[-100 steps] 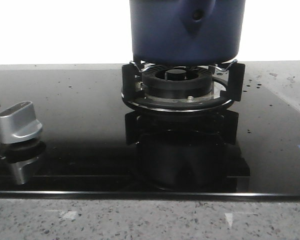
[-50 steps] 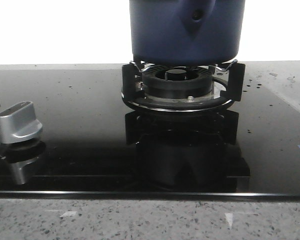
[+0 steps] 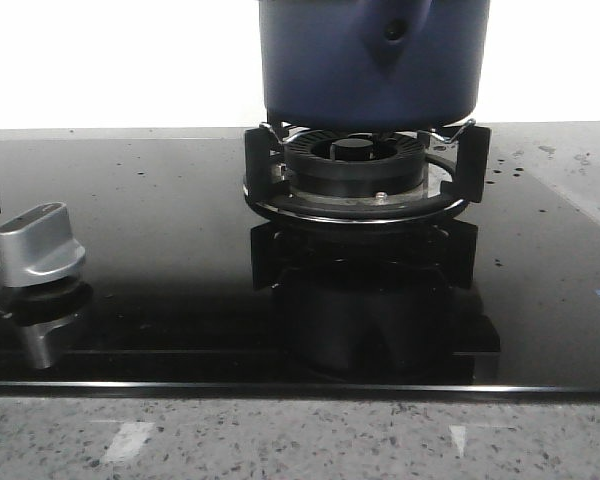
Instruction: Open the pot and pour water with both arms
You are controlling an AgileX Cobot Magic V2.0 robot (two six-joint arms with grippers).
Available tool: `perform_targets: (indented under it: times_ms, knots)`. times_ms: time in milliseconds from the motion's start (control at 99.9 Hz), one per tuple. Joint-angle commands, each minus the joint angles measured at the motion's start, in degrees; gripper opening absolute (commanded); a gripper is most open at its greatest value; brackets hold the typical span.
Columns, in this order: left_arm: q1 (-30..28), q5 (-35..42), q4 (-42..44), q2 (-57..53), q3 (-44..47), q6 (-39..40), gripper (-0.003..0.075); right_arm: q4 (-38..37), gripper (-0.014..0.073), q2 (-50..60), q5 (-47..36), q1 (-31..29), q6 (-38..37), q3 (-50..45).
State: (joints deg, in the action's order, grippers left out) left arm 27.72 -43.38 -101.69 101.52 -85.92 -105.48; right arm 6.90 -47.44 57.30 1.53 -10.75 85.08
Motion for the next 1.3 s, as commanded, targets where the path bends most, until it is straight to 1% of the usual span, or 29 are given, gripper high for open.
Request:
perform_targets:
  times_ms: [0,120,170,190,240,290,310,320,360,411,461,571,741,851,891,961,1111,1212,1292]
  knots:
    - [-1.0,-2.4,-5.5,-4.3,-2.1,1.0,0.0547,0.0,-0.0069,0.1,-4.6,-0.1,0.7,1.4]
    - [-2.9,-2.5,-5.3,-5.8,-2.1,3.7,0.0545,0.0,-0.0069,0.1,-4.6,-0.1,1.2,1.4]
    - [-4.1,-3.1,-4.7,-6.7,-2.1,6.4,0.0519,0.0,-0.0069,0.1,-4.6,-0.1,2.8,1.4]
    - [-4.5,-3.2,-4.0,-7.1,-2.1,7.9,0.0494,0.0,-0.0069,0.1,-4.6,-0.1,3.5,1.4]
    - [-5.8,-3.3,-2.0,-8.5,-1.8,11.6,0.0402,0.0,-0.0069,0.6,-5.0,-0.1,5.1,0.9]
    - [-7.0,-3.1,0.1,-10.6,-0.8,12.9,0.0265,0.0,-0.0069,1.7,-6.3,0.1,6.8,-0.3]
    - [-7.5,-2.8,0.8,-11.6,-0.5,13.3,0.0232,0.0,-0.0069,2.1,-7.0,0.3,7.2,-1.2]
    - [-7.6,-2.7,1.0,-12.3,0.0,13.3,0.0200,0.0,-0.0069,2.5,-7.5,0.4,7.6,-1.5]
    - [-8.4,-2.4,2.3,-14.3,1.3,13.3,0.0114,0.0,-0.0069,4.0,-8.8,0.9,8.8,-3.7]
    - [-9.3,-2.2,3.9,-17.4,3.2,13.3,0.0036,0.0,-0.0069,6.1,-10.2,1.5,10.2,-6.8]
    - [-10.2,-2.1,5.6,-21.3,5.3,13.3,-0.0019,0.0,-0.0069,8.5,-12.0,2.1,11.5,-10.5]
    - [-11.6,-0.3,8.8,-29.5,11.0,13.3,-0.0020,-0.1,-0.0069,15.4,-17.5,2.2,12.8,-20.9]
    - [-11.6,12.0,15.1,-45.5,23.7,13.1,-0.0020,0.3,-0.0070,27.5,-32.7,2.2,13.2,-36.5]
    - [-11.6,19.7,17.3,-55.7,33.5,13.1,-0.0020,0.3,-0.0070,33.4,-36.3,2.2,13.2,-43.0]
    - [-11.6,23.1,17.3,-59.8,36.7,13.1,-0.0020,0.3,-0.0070,34.7,-36.4,2.2,13.2,-44.2]
    - [-11.6,26.7,17.3,-66.9,42.9,13.1,-0.0020,0.3,-0.0070,36.6,-36.3,2.2,13.2,-46.1]
    - [-11.6,32.9,17.3,-80.2,54.4,13.1,-0.0020,0.5,-0.0070,38.4,-36.2,2.2,13.2,-47.7]
    - [-11.6,35.8,15.9,-86.6,58.2,13.1,-0.0020,0.9,-0.0070,38.3,-37.1,2.2,13.2,-47.7]
    - [-11.6,36.6,15.6,-88.7,59.2,13.1,-0.0020,0.9,-0.0069,38.3,-37.1,2.2,13.2,-47.7]
